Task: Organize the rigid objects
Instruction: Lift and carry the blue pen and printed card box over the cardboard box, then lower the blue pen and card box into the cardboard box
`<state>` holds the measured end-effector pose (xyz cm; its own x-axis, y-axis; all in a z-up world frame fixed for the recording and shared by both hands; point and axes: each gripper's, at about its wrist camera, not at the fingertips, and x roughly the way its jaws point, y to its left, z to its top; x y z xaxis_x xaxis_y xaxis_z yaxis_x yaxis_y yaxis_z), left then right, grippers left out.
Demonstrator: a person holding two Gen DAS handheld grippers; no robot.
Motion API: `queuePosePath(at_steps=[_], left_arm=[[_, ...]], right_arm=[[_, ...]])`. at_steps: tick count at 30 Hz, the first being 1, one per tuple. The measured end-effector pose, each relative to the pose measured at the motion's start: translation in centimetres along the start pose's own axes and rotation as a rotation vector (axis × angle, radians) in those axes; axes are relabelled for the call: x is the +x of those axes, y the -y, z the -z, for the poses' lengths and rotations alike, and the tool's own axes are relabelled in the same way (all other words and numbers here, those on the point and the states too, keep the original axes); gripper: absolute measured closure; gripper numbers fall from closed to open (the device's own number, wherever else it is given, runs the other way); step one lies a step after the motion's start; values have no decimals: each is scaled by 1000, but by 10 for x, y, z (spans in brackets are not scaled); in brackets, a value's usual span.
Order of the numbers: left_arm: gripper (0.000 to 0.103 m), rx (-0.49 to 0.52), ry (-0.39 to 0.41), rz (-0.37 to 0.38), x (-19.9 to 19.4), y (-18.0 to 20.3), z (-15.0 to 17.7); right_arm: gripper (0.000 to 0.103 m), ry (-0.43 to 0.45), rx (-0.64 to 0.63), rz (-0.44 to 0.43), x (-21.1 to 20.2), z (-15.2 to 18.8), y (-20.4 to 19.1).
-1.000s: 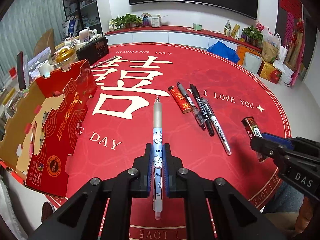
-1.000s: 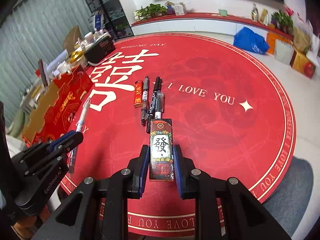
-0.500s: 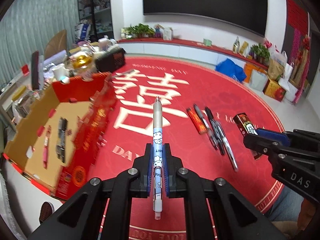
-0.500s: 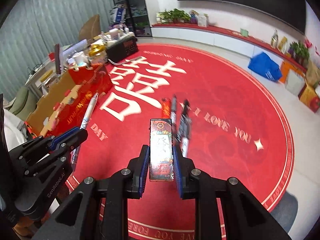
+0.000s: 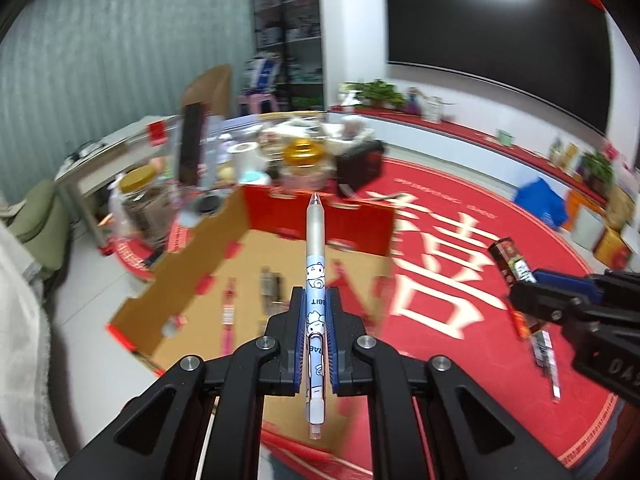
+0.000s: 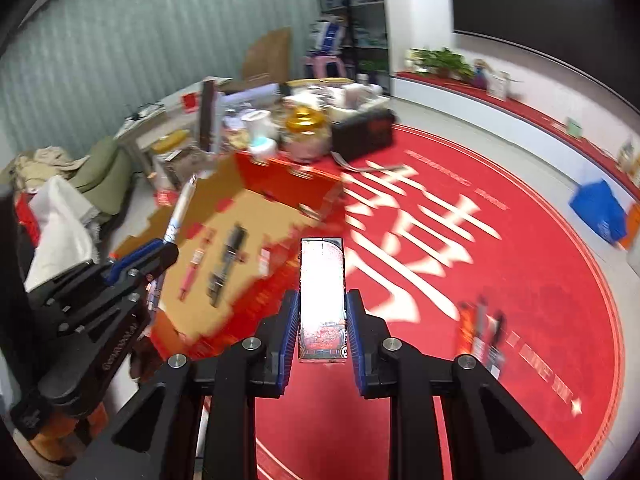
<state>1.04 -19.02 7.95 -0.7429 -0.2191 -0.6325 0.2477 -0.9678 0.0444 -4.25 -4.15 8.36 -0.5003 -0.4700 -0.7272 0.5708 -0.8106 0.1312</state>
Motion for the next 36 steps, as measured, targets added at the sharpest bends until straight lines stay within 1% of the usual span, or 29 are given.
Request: queuePosePath(at_steps=[2,6,11,20,27,36], left_arm=[[93,-25,-12,-29,8,-17,-1],[93,-53,-39,-64,24,-38,-3],[93,-68,-72,-83,46,-49,-7],[93,-80,-108,-91,75,-58,-13],[93,-77,-140,-85,95,-58,-12],[93,-67,-163,-82,110,-56,-12]], right_arm=[[78,2,-25,-22,11,-12,-14],[78,-4,-62,-64,32,-30,-36],[78,-29,-90,-83,56,-42,-52],[78,-86,-96,-78,96,-50,-57],[78,-117,-92,-65,113,-50,-53],[78,-135,-85,-54,126,-53,-49]])
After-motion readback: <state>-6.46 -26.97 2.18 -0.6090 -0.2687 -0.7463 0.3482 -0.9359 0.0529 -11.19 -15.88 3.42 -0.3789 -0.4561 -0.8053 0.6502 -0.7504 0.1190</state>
